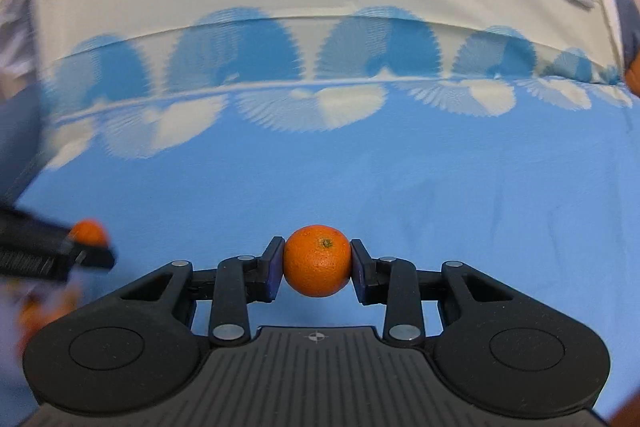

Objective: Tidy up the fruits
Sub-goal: 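Carry both mandarins in the left and right tools over the plate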

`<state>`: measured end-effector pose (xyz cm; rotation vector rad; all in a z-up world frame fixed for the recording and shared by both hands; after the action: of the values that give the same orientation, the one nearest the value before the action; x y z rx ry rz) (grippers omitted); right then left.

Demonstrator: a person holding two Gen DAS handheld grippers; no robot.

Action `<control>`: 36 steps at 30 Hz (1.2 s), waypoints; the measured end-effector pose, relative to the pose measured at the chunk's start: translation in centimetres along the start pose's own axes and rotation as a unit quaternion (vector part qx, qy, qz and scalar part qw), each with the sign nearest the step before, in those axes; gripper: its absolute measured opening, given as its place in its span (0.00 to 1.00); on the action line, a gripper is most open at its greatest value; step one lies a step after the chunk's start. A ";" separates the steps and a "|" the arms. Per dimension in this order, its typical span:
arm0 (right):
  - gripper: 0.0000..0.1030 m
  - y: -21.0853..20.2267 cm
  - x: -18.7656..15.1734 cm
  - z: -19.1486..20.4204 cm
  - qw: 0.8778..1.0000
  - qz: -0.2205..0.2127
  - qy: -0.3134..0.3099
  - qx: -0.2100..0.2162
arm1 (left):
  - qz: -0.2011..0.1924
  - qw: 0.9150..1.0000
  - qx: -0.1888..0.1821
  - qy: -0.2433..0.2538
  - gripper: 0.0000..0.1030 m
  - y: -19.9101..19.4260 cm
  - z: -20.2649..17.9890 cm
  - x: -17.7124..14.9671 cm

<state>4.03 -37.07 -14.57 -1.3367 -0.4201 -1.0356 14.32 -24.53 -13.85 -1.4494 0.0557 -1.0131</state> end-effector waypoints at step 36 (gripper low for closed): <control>0.35 -19.7 -5.6 20.1 0.979 -0.049 -0.171 0.095 | -0.089 0.988 0.037 -0.122 0.35 -21.3 10.5 -16.1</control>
<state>-8.66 -14.39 -2.43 -1.3317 -0.8306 -0.8216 -0.51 -2.63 -2.75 -1.5194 -0.2902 -0.9636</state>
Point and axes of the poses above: each gripper's, at about its wrist camera, not at the fingertips, and y roughly the way its jaws point, z to its left, x to its top, the point moved 10 cm from there along y, roughly the way its jaws point, and after that the axes turned 10 degrees about x, right-handed, at the moved point
